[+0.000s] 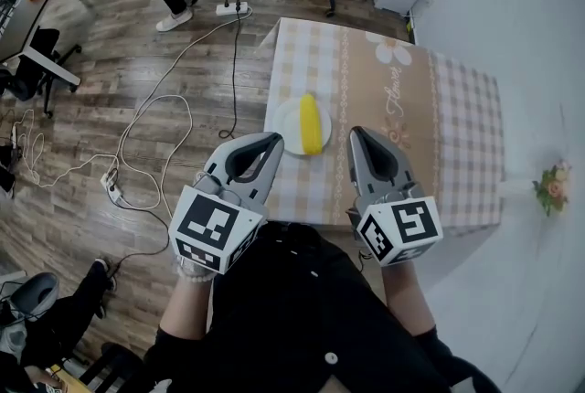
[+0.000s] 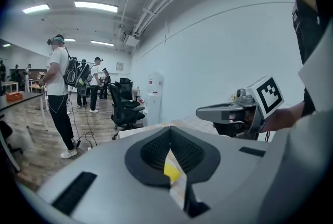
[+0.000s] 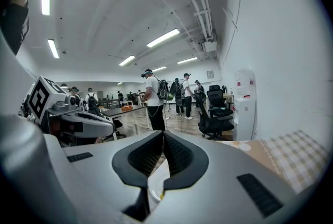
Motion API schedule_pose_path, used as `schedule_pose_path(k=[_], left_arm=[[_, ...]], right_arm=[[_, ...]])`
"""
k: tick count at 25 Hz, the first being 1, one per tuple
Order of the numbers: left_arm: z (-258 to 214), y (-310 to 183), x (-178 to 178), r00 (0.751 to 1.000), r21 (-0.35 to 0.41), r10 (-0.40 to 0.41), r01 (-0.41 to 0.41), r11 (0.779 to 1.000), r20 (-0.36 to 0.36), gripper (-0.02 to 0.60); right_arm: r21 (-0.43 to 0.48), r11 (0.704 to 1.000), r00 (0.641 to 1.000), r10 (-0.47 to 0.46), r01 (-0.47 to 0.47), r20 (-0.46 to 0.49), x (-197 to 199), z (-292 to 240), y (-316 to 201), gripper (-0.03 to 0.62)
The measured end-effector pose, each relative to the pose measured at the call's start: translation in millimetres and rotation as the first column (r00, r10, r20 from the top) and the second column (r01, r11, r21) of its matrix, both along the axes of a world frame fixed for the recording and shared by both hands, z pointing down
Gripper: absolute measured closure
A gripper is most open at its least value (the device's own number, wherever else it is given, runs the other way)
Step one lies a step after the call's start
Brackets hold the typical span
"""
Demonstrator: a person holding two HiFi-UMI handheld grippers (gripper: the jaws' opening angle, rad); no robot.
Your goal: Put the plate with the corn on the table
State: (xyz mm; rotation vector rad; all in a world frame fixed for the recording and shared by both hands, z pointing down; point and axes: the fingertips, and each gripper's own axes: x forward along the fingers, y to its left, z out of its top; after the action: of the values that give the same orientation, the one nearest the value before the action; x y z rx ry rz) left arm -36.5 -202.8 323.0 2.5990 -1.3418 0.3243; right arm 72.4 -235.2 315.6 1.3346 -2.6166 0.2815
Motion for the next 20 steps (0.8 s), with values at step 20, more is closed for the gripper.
schedule_pose_path(k=[20], left_arm=[[0.9, -3.4, 1.9, 1.0, -0.011, 0.007, -0.007, 1.0, 0.001, 0.566]], right_arm=[[-0.016, 1.0, 1.0, -0.019, 0.019, -0.005, -5.9, 3.2, -1.6, 0.551]])
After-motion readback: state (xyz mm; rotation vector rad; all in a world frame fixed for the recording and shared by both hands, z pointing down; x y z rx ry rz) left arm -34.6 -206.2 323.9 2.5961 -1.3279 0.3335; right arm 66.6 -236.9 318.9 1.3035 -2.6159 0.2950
